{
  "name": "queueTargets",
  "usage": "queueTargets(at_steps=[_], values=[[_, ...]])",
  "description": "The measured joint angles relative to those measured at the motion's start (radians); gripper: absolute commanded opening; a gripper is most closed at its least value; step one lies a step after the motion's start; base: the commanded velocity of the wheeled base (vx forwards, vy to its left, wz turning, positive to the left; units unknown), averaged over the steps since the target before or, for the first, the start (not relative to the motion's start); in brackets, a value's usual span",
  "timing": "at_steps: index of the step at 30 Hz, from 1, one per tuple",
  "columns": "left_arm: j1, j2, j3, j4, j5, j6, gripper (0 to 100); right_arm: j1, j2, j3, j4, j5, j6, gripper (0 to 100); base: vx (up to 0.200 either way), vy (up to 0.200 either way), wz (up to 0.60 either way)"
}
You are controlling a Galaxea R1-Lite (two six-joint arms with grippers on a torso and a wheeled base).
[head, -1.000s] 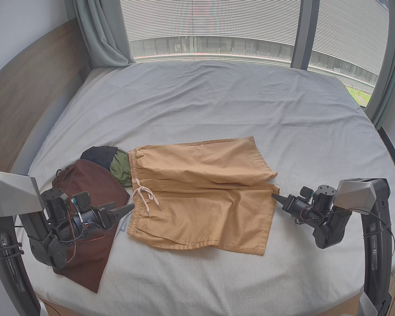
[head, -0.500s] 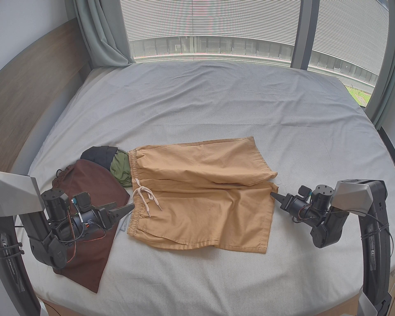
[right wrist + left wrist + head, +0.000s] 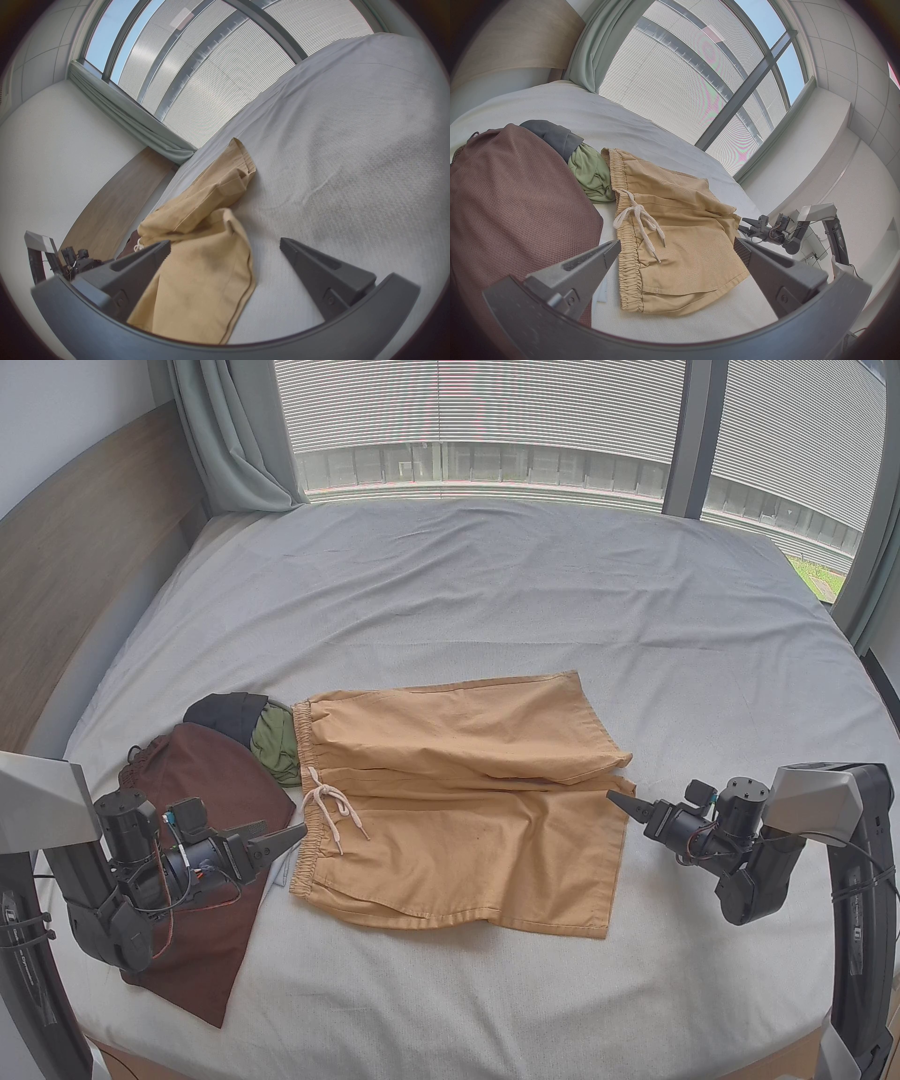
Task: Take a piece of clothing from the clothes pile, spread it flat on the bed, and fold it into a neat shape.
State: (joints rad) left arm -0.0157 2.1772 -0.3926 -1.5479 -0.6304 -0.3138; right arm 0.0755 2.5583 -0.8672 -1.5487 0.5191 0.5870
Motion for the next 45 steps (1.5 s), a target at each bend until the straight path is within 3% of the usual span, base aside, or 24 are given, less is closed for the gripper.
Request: queueTargets(at_steps=[8, 23, 45], values=[[0.000, 0.000, 0.001, 0.000, -0.001, 0.001, 100, 0.028, -0.083, 0.204, 0.007, 0.049, -0.092, 100, 0.000, 0.000, 0.00], [0.001, 0.000, 0.001, 0.000, -0.001, 0.002, 100, 0.181, -0.168, 0.528, 0.010, 0.061, -0.117, 100, 0.000, 0.000, 0.00], [0.001, 0.001, 0.001, -0.001, -0.001, 0.002, 100, 0.211, -0.114, 0.509, 0.006, 0.053, -0.108, 100, 0.000, 0.000, 0.00]])
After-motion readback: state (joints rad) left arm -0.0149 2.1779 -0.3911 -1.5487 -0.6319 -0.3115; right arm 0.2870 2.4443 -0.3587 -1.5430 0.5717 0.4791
